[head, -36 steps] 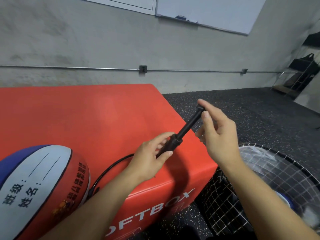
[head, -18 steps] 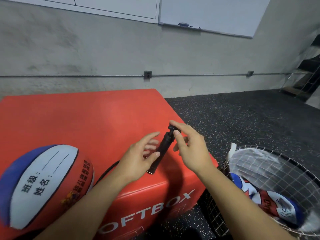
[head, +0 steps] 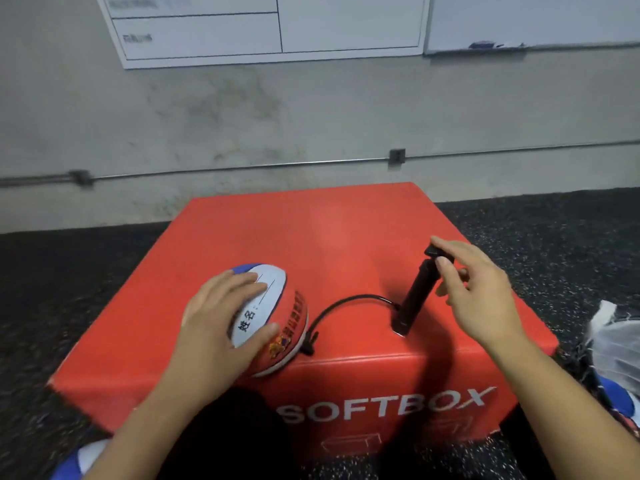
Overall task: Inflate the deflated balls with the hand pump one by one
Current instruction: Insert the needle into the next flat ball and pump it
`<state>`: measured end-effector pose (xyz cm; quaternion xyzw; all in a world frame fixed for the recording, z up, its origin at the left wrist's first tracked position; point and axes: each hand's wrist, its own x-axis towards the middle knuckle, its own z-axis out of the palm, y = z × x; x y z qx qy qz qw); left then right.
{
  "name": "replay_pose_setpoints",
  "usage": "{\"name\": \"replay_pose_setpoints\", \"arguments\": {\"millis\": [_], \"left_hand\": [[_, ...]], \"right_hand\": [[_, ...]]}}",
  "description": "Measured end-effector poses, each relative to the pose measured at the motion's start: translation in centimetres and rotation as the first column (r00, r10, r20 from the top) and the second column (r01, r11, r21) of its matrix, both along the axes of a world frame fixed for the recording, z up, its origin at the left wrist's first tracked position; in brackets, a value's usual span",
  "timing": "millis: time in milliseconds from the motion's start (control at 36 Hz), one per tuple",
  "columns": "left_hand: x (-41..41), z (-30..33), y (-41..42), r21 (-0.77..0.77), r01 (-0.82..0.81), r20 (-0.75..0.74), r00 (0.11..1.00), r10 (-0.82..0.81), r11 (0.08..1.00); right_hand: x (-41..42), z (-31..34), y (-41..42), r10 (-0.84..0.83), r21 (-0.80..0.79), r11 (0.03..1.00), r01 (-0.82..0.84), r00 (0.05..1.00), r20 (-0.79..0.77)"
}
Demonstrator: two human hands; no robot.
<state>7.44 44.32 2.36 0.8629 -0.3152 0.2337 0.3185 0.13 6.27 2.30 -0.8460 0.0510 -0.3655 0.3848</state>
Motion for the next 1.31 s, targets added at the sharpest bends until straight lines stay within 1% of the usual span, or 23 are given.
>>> {"name": "replay_pose_setpoints", "arguments": {"millis": [56, 111, 167, 222, 333, 528, 583, 694, 806, 861, 944, 1000, 1056, 1194, 1306], "left_hand": [[-0.2, -1.1, 1.3, 0.073, -0.065, -0.018, 0.998, 0.067, 0.995], [-0.6, -1.5, 2.0, 0.103, -0.108, -0.136, 0.983, 0.121, 0.989], [-0.6, -1.7, 2.4, 0.1, -0.1, -0.269, 0.955, 0.124, 0.99], [-0.1, -1.9, 2.7, 0.086, -0.094, -0.312, 0.943, 0.116, 0.992], [1.0, -1.4, 2.7, 0.076, -0.101, -0.294, 0.948, 0.12, 0.992], [2.3, -1.1, 2.3, 0.077, -0.112, -0.151, 0.981, 0.122, 0.991], [2.6, -1.2, 2.2, 0.063, -0.108, -0.138, 0.984, 0.116, 0.992], [3.4, -1.5, 1.6, -0.037, -0.082, -0.191, 0.979, 0.074, 0.996], [4.5, -1.0, 0.3, -0.121, -0.089, -0.164, 0.984, 0.069, 0.989], [5.3, -0.9, -0.4, -0.136, -0.108, -0.165, 0.983, 0.085, 0.985], [6.7, -1.3, -0.7, -0.105, -0.127, -0.196, 0.975, 0.104, 0.986], [7.6, -1.6, -0.7, -0.073, -0.111, -0.221, 0.971, 0.093, 0.991], [8.4, -1.8, -0.7, -0.072, -0.092, -0.234, 0.969, 0.073, 0.993], [9.3, -1.9, -1.7, -0.211, -0.068, -0.288, 0.958, 0.004, 0.975], [9.9, -1.8, -3.0, -0.246, -0.068, -0.294, 0.956, -0.008, 0.967]], "right_hand": [[0.3, 0.0, 0.4, 0.031, 0.014, 0.999, -0.031, 1.0, 0.004], [0.4, 0.0, 0.8, 0.058, 0.019, 0.998, -0.058, 0.998, 0.012], [0.4, 0.0, 1.1, 0.071, 0.016, 0.997, -0.071, 0.997, 0.017], [0.5, 0.0, 1.2, 0.075, 0.012, 0.997, -0.075, 0.997, 0.011], [0.7, 0.0, 1.2, 0.082, 0.009, 0.997, -0.082, 0.997, -0.004], [0.7, 0.3, 1.5, 0.07, 0.016, 0.997, -0.07, 0.998, -0.006], [0.6, 0.3, 1.5, 0.07, 0.011, 0.997, -0.07, 0.998, -0.006], [0.4, 0.4, 1.4, 0.042, 0.022, 0.999, -0.042, 0.999, -0.01], [0.3, 0.5, 1.2, 0.006, 0.037, 0.999, -0.005, 1.0, -0.008], [0.3, 0.4, 0.9, -0.006, 0.046, 0.999, 0.006, 1.0, -0.008], [0.2, 0.3, 0.5, -0.019, 0.068, 0.998, 0.019, 1.0, -0.006], [0.3, 0.3, 0.2, -0.034, 0.095, 0.995, 0.035, 0.999, -0.01], [0.6, 0.0, -0.4, -0.048, 0.134, 0.99, 0.05, 0.999, -0.021], [3.1, -0.8, -1.3, -0.064, 0.179, 0.981, 0.072, 0.997, -0.05], [6.7, -1.3, -0.8, -0.069, 0.173, 0.982, 0.076, 0.996, -0.05]]}}
